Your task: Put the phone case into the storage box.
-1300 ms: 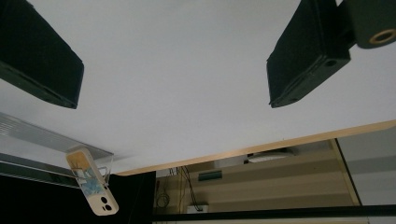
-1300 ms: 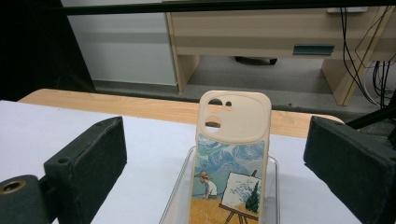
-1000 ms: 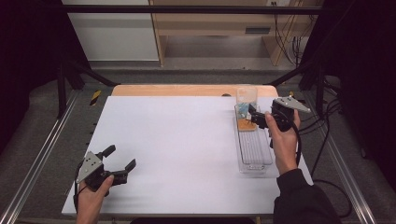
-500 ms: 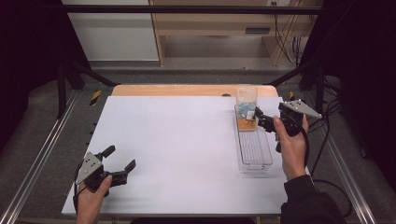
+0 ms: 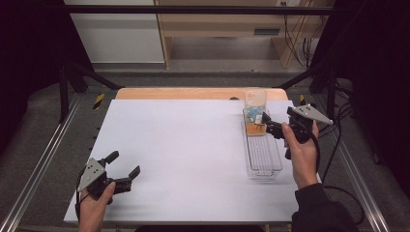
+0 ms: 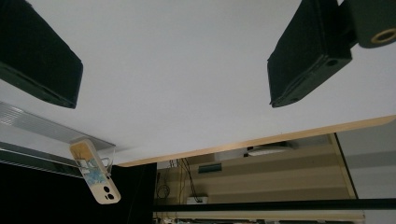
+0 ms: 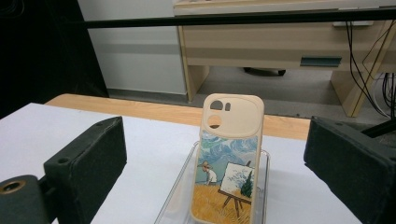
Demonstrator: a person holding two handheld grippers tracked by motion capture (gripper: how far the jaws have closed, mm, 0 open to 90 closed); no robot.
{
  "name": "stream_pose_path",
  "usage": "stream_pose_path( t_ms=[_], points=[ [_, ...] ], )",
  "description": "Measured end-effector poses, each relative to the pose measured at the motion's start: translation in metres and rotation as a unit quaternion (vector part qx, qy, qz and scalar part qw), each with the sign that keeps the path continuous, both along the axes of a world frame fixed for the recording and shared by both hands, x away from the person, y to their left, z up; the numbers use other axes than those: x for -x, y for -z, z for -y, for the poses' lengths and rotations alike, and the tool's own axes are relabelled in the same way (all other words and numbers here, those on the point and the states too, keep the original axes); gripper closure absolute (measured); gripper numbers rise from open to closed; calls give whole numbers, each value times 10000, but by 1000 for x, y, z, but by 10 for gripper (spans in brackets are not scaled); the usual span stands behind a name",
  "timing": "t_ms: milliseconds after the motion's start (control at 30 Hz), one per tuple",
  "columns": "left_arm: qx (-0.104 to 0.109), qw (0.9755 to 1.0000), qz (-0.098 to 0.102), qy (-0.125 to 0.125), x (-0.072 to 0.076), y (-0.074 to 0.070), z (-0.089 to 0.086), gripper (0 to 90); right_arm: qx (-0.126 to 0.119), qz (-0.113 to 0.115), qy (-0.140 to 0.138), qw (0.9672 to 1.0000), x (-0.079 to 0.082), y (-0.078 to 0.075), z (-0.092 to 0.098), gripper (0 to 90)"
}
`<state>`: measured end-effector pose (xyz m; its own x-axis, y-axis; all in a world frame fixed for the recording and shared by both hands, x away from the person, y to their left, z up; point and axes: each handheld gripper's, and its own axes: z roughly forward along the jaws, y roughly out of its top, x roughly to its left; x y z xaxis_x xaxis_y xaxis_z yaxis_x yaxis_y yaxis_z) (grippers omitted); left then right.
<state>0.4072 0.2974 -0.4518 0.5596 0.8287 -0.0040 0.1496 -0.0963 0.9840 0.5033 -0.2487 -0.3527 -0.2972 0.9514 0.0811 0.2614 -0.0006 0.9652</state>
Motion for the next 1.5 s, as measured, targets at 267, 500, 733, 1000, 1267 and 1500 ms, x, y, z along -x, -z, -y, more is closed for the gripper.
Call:
stream_pose_path(
  t_ms=[267,500,733,1000,1267,1500],
  points=[
    [18,10000,34,-29,1,-1,-2,29,-20,84,-8,10000,7,-2,1,48],
    [39,10000,58,-11,3,-2,-4,27,57,239,17,9997,17,-2,5,48],
    [66,9999,81,-106,6,-2,-10,26,103,392,4,9992,34,3,12,46],
    [102,9997,108,-173,7,-1,-14,23,103,706,-162,9973,57,1,19,38],
    [45,9999,103,-106,8,-1,-10,23,100,880,-132,9960,70,6,32,32],
    [56,9999,124,-70,9,-1,-9,23,181,982,-195,9948,81,12,38,28]
  ],
)
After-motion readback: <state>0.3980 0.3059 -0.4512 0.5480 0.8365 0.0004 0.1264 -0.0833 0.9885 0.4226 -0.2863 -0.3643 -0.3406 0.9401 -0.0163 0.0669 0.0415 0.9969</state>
